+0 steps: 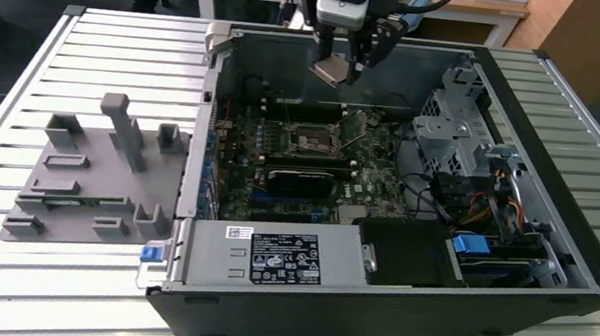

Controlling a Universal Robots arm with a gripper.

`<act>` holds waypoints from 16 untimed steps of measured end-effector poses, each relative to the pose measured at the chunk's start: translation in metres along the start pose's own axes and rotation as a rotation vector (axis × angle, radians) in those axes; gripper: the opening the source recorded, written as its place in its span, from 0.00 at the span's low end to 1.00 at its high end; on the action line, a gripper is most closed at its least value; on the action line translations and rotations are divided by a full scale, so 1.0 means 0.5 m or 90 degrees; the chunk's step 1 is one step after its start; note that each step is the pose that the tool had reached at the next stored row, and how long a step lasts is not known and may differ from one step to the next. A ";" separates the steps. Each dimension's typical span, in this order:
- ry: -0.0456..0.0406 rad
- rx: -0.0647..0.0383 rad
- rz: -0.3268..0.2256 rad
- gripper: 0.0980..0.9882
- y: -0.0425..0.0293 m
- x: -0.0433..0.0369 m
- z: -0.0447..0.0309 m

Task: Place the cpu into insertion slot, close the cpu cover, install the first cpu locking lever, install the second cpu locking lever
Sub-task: 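Place the cpu into insertion slot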

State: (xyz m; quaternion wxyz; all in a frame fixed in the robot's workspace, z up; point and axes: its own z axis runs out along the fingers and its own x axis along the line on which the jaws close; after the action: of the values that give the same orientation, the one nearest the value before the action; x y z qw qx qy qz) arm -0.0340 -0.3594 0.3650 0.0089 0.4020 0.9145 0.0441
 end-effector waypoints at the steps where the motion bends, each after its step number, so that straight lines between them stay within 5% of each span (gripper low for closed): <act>1: -0.0008 0.000 0.009 0.50 0.000 0.000 0.000; 16: -0.0071 -0.002 0.081 0.50 0.000 0.000 0.001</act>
State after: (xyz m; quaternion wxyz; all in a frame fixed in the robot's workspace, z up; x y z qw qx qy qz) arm -0.0340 -0.3594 0.3647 0.0117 0.4594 0.8871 0.0435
